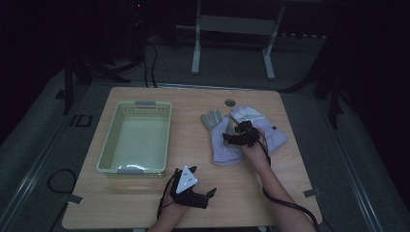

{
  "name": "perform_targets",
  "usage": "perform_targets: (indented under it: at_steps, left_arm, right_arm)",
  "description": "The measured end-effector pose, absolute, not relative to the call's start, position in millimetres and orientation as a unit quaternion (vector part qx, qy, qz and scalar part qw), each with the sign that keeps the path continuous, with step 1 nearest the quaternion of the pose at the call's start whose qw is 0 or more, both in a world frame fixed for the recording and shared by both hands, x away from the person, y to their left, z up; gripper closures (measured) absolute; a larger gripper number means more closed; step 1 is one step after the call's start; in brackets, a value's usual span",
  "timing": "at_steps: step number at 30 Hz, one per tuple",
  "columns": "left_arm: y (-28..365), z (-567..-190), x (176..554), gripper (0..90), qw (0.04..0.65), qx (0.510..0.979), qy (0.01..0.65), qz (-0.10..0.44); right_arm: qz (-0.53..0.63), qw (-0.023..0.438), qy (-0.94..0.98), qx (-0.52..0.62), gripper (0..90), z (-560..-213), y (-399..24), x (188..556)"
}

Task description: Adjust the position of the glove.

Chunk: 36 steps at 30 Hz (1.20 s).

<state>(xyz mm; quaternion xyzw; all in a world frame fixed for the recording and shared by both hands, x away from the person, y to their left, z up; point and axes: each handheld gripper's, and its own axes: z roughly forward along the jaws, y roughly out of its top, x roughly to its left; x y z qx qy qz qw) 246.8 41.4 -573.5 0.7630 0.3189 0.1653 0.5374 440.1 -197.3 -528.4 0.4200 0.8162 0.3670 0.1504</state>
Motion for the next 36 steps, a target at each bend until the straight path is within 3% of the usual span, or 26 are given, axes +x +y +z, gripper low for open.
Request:
perform_targets:
  at_steps: [7,16,20,30,36]
  left_arm:
    - [41,-574,247,0.0,0.538,0.763,0.318,0.164]
    - [42,-574,247,0.0,0.537,0.763,0.320,0.163]
    - [42,-574,247,0.0,0.538,0.762,0.322,0.161]
    - [42,-574,247,0.0,0.539,0.761,0.321,0.163]
    - [42,-574,246,0.0,0.540,0.762,0.318,0.164]
  right_arm:
    - [0.340,0.147,0.830,0.417,40.0,-545,-191,450]
    - [0.323,0.150,0.840,0.409,82.7,-545,-185,447]
    - [0.346,0.118,0.828,0.425,86.1,-537,-185,444]
    - [0.419,0.115,0.784,0.444,86.9,-497,-185,412]
    - [0.426,0.111,0.776,0.452,86.9,-505,-186,388]
